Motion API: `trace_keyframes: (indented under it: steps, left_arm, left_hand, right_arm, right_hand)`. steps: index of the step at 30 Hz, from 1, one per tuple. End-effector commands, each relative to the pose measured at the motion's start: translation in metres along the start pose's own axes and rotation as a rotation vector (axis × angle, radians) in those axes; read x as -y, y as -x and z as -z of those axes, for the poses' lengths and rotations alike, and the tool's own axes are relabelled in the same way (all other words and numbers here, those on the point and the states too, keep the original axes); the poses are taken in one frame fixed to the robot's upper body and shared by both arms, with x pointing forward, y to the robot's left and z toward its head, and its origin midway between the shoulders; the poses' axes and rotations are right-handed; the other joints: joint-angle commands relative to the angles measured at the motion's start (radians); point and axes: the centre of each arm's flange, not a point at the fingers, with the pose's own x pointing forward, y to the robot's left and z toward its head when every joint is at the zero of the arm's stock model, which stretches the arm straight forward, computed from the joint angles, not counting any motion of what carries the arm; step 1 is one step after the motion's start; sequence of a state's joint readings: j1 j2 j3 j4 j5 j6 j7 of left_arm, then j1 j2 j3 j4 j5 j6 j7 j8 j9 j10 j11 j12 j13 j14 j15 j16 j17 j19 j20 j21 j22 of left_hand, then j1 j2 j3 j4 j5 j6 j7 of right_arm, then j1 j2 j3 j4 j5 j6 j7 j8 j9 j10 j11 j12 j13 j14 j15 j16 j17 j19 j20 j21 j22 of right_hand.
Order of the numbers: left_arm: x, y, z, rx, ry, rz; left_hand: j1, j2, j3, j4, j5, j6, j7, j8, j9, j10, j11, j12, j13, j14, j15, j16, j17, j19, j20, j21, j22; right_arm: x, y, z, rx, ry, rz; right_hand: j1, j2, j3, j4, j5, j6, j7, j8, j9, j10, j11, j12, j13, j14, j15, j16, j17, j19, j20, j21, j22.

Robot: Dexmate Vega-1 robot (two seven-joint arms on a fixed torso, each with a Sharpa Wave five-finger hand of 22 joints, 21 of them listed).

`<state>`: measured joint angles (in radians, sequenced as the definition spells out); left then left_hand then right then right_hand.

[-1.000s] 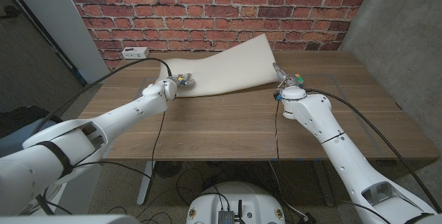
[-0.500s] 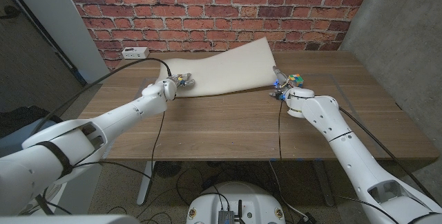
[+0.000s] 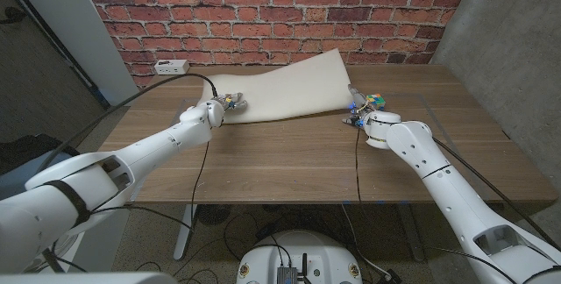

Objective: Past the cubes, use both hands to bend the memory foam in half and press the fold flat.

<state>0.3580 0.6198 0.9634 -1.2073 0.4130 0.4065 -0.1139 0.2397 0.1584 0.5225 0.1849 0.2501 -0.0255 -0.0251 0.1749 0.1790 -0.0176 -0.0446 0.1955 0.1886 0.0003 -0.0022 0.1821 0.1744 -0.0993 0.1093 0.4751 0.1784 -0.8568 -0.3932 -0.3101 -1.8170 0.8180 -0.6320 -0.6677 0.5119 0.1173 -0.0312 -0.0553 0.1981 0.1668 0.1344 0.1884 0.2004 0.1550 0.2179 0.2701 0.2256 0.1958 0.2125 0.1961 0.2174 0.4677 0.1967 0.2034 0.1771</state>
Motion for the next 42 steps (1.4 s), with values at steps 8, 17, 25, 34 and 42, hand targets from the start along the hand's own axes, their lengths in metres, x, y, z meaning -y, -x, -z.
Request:
trace_keyframes:
  steps: [8,17,25,34,42]
  left_arm:
    - [-0.002,0.002,-0.006,0.012,-0.008,-0.008]
    - [0.0,0.003,-0.005,0.013,-0.008,-0.007]
    - [0.0,0.002,-0.001,0.012,-0.002,-0.002]
    - [0.001,0.001,0.003,0.012,0.012,-0.004]
    - [0.001,0.0,0.005,0.002,0.017,-0.002]
  left_hand:
    - [-0.016,0.034,0.012,-0.003,0.004,-0.013,0.005,0.008,0.002,0.002,-0.001,0.006,0.002,0.01,-0.005,0.004,0.004,0.024,-0.006,0.005,0.003]
    - [-0.02,0.034,0.016,-0.003,0.005,-0.019,0.005,0.006,0.002,0.0,0.0,0.006,0.002,0.008,-0.003,0.003,0.004,0.026,-0.009,0.003,0.003]
    - [-0.024,0.033,0.02,-0.004,0.005,-0.02,0.006,0.007,0.002,-0.002,0.0,0.005,0.002,0.007,-0.003,0.003,0.003,0.027,-0.009,0.001,0.003]
    - [-0.029,0.033,0.025,-0.004,0.006,-0.022,0.006,0.007,0.002,-0.001,0.001,0.006,0.001,0.008,-0.002,0.003,0.003,0.028,-0.01,-0.001,0.003]
    - [-0.032,0.032,0.028,-0.004,0.006,-0.023,0.006,0.008,0.002,-0.001,0.0,0.006,0.001,0.007,-0.003,0.003,0.003,0.029,-0.01,-0.002,0.003]
  right_arm:
    - [0.021,0.017,0.008,-0.005,-0.142,-0.032]
    - [0.016,0.002,0.01,-0.005,-0.27,-0.173]
    - [0.005,-0.014,0.008,-0.033,-0.222,-0.188]
    - [-0.014,-0.038,0.005,-0.063,-0.169,-0.212]
    - [-0.025,-0.054,0.002,-0.046,-0.182,-0.235]
  right_hand:
    - [-0.018,0.003,-0.004,-0.006,0.001,0.023,0.078,0.011,0.005,0.02,0.002,0.012,0.005,0.032,0.003,0.017,0.004,0.044,-0.018,0.009,0.001]
    - [-0.013,0.002,0.0,-0.013,0.001,0.032,0.077,0.011,0.005,0.027,0.003,0.015,0.005,0.028,0.001,0.013,0.003,0.034,-0.023,0.003,0.001]
    - [-0.008,-0.004,0.002,-0.023,0.0,0.017,0.077,0.002,0.003,0.004,0.003,0.006,0.004,-0.005,0.001,-0.002,0.0,0.006,-0.031,-0.007,0.001]
    - [0.0,-0.017,0.002,-0.036,0.001,-0.016,0.076,-0.007,0.001,-0.031,0.003,-0.008,0.003,-0.045,-0.001,-0.012,-0.003,-0.011,-0.029,-0.01,0.0]
    - [0.014,-0.02,0.007,-0.048,0.004,-0.036,0.076,-0.007,0.001,-0.048,0.002,-0.013,0.002,-0.057,-0.002,-0.01,-0.006,-0.019,-0.033,-0.009,0.0]
